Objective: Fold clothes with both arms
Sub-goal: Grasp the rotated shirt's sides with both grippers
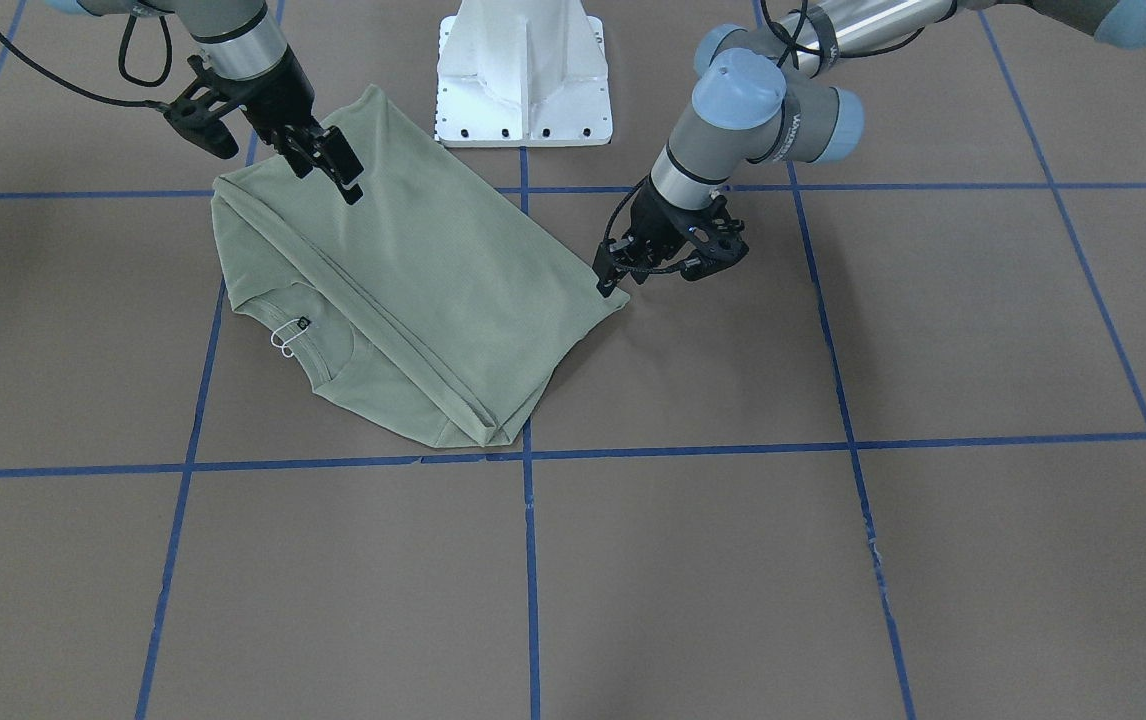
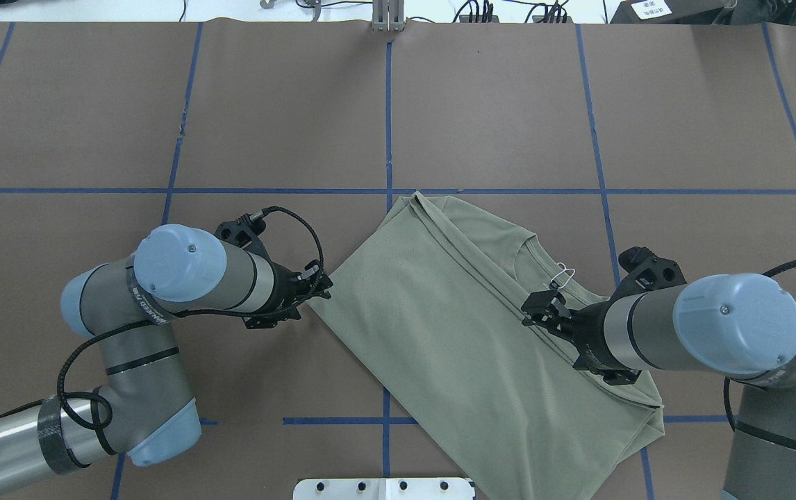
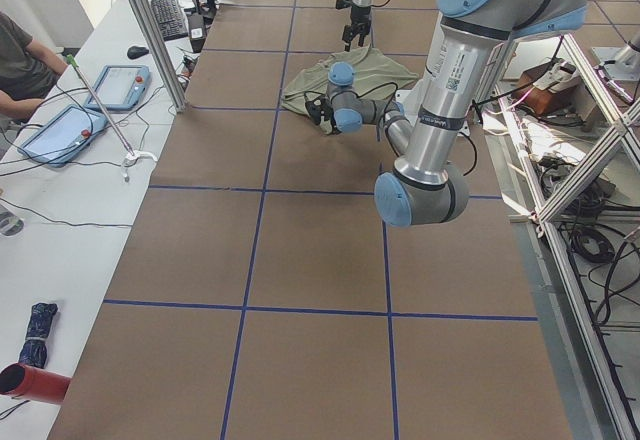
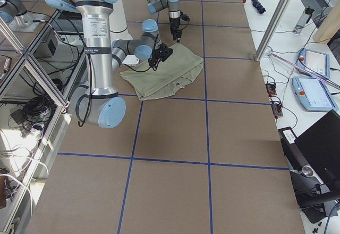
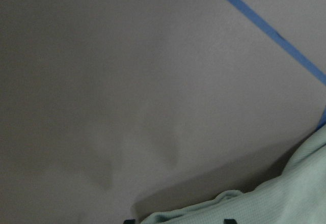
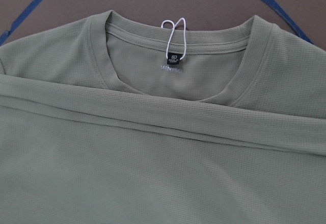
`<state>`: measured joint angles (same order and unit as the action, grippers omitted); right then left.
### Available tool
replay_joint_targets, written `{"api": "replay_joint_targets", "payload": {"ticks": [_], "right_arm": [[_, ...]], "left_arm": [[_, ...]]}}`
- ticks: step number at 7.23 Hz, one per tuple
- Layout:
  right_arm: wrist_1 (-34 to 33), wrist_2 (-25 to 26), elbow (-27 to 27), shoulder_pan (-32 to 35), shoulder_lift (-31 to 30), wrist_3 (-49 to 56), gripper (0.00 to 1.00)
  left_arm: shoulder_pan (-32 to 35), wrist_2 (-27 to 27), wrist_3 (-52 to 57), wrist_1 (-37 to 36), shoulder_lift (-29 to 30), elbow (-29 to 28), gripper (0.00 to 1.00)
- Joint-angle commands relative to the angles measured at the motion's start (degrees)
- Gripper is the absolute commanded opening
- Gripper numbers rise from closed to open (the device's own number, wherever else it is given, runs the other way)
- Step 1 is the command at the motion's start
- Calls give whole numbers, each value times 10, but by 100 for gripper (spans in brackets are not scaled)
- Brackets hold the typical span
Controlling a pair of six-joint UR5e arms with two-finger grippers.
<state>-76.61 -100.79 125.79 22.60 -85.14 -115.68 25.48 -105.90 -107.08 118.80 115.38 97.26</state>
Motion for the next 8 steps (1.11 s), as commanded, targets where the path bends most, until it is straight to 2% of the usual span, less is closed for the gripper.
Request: {"api": "replay_joint_targets", "payload": {"ticks": [1,4,5,6,7,8], "right_arm": [[0,1,-7,3,0,2,100],[0,1,-13,2,1,2,100],[0,2,-13,1,1,2,100],[0,2,-13,1,1,2,100],[0,2,-13,0,2,2,100],[1,2,-16,-1,4,2,100]], "left_arm": [[-11,13,2,-1,3,-7,62],[-11,28,7,0,5,-11,51],[-11,33,7,0,8,-12,36],[-10,35,9,1,8,-13,8],[-6,35,10,1,8,-12,0],[2,36,36,-1,7,-12,0]]}}
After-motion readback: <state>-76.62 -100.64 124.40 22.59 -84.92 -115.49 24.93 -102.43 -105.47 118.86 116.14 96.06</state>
